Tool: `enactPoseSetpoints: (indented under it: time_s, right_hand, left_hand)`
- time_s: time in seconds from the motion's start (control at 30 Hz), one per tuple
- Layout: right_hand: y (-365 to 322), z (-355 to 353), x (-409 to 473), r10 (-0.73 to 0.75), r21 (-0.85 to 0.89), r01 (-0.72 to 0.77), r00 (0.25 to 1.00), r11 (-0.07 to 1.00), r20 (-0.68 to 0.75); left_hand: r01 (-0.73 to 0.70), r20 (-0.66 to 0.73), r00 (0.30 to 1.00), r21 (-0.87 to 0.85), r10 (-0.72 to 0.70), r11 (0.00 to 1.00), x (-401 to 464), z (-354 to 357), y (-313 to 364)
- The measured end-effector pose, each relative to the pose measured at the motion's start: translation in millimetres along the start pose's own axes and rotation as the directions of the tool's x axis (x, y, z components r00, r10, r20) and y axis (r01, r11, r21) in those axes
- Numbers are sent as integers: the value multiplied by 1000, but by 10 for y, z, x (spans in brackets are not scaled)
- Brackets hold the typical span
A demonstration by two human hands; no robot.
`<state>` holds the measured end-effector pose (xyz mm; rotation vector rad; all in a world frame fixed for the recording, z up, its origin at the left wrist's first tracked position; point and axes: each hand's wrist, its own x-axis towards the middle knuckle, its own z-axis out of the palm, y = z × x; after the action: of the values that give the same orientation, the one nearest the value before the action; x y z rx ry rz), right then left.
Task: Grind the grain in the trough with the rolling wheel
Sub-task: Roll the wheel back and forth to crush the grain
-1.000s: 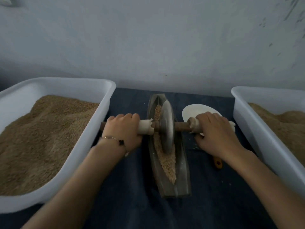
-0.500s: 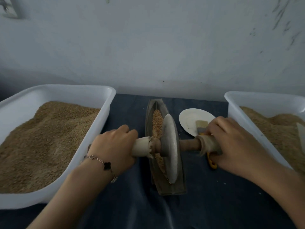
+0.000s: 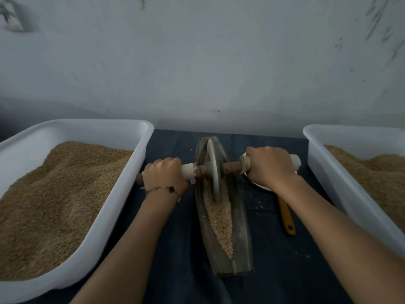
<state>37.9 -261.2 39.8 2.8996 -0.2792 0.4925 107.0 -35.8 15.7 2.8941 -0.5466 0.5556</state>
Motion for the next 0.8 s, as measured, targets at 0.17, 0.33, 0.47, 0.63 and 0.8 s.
enactPoseSetpoints:
  time_s: [0.17,0.33,0.47,0.63,0.8]
  right_hand:
    - [-51,-54,-408,-25,-40,18,983,999,-180]
    - [-3,-121,-1018,-24,92,63,929,994,-370]
    - [68,-84,-1144,-57,95,116,877,989,-478]
    - [86,50,-776,-24,145,62,967,988,-252]
    - [177,-54,46,14,194,-134,854,972,520]
  left_hand:
    - [-75,-38,996,47,77,996,-182,-108,-5]
    - [-250,-184,947,87,262,964,-631,-411,29]
    - [-292,-307,906,44,291,956,-792,-499,37]
    - [-219,-31,973,155,227,963,-441,-384,26]
    - [-65,542,838,-20,65,998,355,-317,26]
